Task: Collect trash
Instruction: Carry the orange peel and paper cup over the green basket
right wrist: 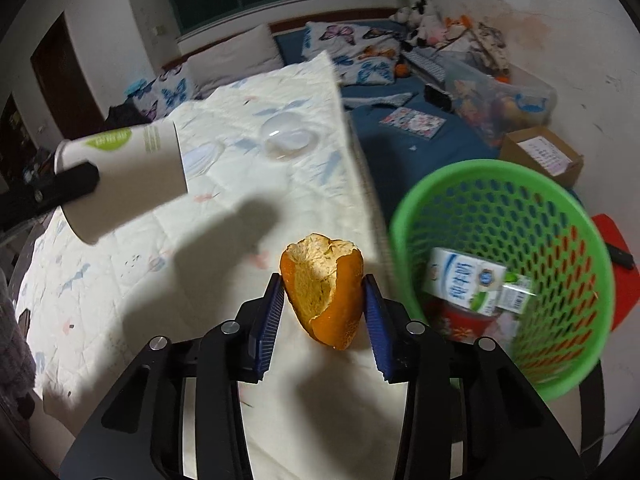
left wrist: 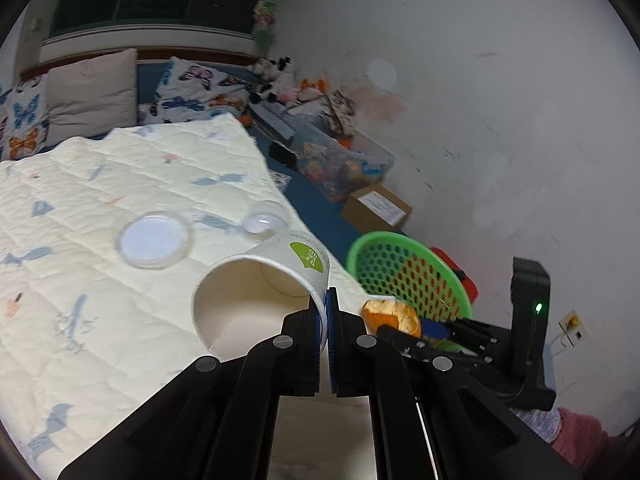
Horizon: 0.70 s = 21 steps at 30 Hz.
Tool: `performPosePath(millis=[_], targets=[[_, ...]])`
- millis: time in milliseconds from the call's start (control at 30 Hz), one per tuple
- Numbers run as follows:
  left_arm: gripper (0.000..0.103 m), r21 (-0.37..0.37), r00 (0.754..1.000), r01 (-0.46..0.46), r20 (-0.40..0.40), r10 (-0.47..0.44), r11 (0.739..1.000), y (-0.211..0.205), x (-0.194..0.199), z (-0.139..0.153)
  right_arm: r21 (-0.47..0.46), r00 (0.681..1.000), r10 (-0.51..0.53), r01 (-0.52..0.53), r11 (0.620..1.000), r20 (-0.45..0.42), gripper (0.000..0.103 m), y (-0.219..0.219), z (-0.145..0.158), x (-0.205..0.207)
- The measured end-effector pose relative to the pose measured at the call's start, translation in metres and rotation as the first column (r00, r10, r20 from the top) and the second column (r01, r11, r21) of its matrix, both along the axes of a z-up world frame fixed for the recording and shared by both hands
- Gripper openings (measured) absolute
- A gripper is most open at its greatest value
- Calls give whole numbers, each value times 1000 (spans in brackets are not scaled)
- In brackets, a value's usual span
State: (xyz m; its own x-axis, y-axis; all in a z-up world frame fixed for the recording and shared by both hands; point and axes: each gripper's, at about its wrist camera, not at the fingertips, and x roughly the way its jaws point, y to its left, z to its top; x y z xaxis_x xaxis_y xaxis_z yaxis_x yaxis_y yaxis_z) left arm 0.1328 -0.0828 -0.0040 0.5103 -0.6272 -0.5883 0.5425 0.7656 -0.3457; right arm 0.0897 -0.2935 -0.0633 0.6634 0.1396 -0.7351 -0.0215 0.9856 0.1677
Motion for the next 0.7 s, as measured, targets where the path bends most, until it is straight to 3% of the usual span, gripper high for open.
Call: performPosePath(millis=[400,700], targets=[[3,41,983,183,-24,-182,982,-104,-2,1,11,979,-201,201,980,-29,42,-110,0,-22],[3,99,963,268,-67,-263,958,-164,4,-13,53,955,-288,292,955,-69,52,-152,-12,-33]])
